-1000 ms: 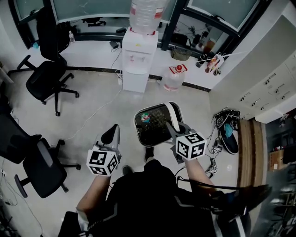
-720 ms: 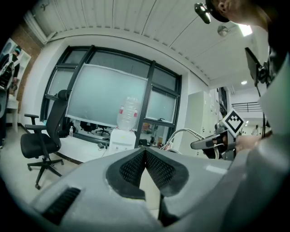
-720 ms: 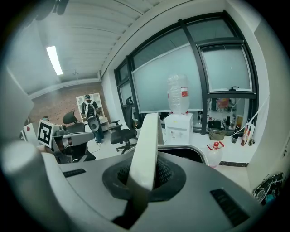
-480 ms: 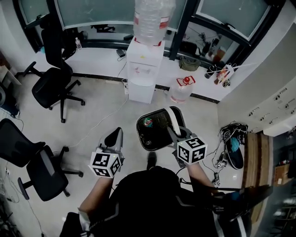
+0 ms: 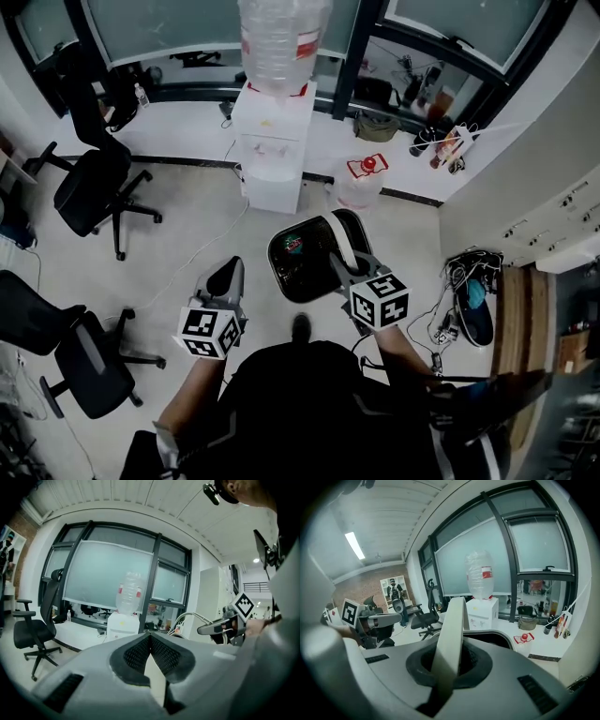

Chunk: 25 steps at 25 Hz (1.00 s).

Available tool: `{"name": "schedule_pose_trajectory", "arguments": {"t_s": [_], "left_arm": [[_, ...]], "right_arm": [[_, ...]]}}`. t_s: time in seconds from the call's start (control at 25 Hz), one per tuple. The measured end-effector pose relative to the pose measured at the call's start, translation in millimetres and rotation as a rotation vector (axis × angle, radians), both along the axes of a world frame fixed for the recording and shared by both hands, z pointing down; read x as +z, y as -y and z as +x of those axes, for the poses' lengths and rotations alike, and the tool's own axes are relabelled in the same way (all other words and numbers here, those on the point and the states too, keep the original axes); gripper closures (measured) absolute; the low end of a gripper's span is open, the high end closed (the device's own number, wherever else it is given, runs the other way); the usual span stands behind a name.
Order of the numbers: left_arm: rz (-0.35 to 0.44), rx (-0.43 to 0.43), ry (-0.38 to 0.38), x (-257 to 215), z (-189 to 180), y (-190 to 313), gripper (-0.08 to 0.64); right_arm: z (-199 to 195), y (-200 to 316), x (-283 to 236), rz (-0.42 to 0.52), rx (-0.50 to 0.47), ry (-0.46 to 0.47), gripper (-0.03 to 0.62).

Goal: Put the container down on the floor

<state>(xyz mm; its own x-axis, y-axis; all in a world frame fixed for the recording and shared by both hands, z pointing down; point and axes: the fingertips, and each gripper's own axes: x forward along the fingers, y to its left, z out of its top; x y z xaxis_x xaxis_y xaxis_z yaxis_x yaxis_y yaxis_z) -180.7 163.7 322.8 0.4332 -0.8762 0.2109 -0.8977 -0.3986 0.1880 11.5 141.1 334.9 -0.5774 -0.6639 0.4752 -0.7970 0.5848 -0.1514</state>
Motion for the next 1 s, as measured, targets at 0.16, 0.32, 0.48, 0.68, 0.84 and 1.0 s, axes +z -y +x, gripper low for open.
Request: {"name": "schedule_pose_trajectory", "arguments": {"t_s": [0.16, 0.32, 0.48, 0.68, 0.84, 1.0], "left_arm": [[-0.014, 0.000, 0.011, 2, 17, 25, 0.554], [-0.025, 0.000, 0.025, 5, 40, 47, 0.554], [-0.031, 0.003, 0.030, 5, 60, 64, 0.554], [-0.023, 0.003, 0.051, 2, 79, 80, 0.554], [-0.025, 0.011, 0.076, -1, 88, 85, 0.554], [-0.032, 0.007, 0.096, 1, 87, 91, 0.554]], "right_arm": [[18, 26, 3, -0.009, 0.001, 0.006, 0.584], [40, 47, 7, -0.009, -0.008, 0.005, 0.584], [56, 65, 11, -0.015, -0.014, 0.007, 0.584], [72, 81, 15, -0.016, -0.036, 0.010, 0.584], [82, 92, 16, -0.015, -0.036, 0.017, 0.584], [86, 101, 18, -0.013, -0.032, 0.024, 0.584]]}}
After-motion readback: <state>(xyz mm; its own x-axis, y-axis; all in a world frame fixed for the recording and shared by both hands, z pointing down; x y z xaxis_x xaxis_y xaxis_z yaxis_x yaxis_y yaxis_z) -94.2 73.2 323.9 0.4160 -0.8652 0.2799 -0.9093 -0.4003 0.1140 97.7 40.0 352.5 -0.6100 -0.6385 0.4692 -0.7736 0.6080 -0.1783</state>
